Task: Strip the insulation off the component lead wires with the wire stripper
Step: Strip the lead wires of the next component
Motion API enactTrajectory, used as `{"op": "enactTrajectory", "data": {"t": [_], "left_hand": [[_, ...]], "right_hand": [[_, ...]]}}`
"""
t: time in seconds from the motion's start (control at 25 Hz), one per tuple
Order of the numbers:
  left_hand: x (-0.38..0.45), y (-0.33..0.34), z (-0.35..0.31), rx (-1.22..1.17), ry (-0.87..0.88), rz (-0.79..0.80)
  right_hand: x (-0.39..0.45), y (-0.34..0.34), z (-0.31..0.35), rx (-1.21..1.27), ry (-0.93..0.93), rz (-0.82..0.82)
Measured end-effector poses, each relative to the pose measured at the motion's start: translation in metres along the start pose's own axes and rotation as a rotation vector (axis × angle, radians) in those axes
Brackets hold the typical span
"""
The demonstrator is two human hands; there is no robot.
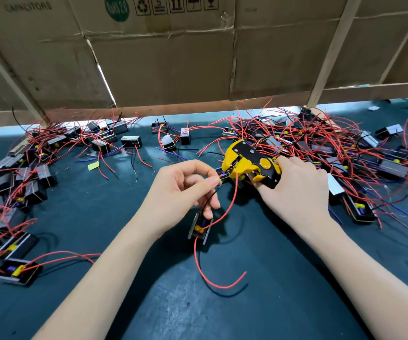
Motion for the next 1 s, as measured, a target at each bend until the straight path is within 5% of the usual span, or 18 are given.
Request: {"op": "enactTrajectory", "data": {"t": [1.0], "left_hand": [[0.0,0.02,0.008,-0.039,-0.111,-0.07]], "right_hand": [[0.0,-0.001,0.008,-0.036,0.005,0.074]]}}
Point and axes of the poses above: each hand's wrist, its own x-axis towards the middle knuckle, its own y-axis out of the palm, z = x × y, the point moved 5 cm from there along x, towards the middle knuckle, and after that the axes turned 10 degrees about x, right-handed, at the moved point
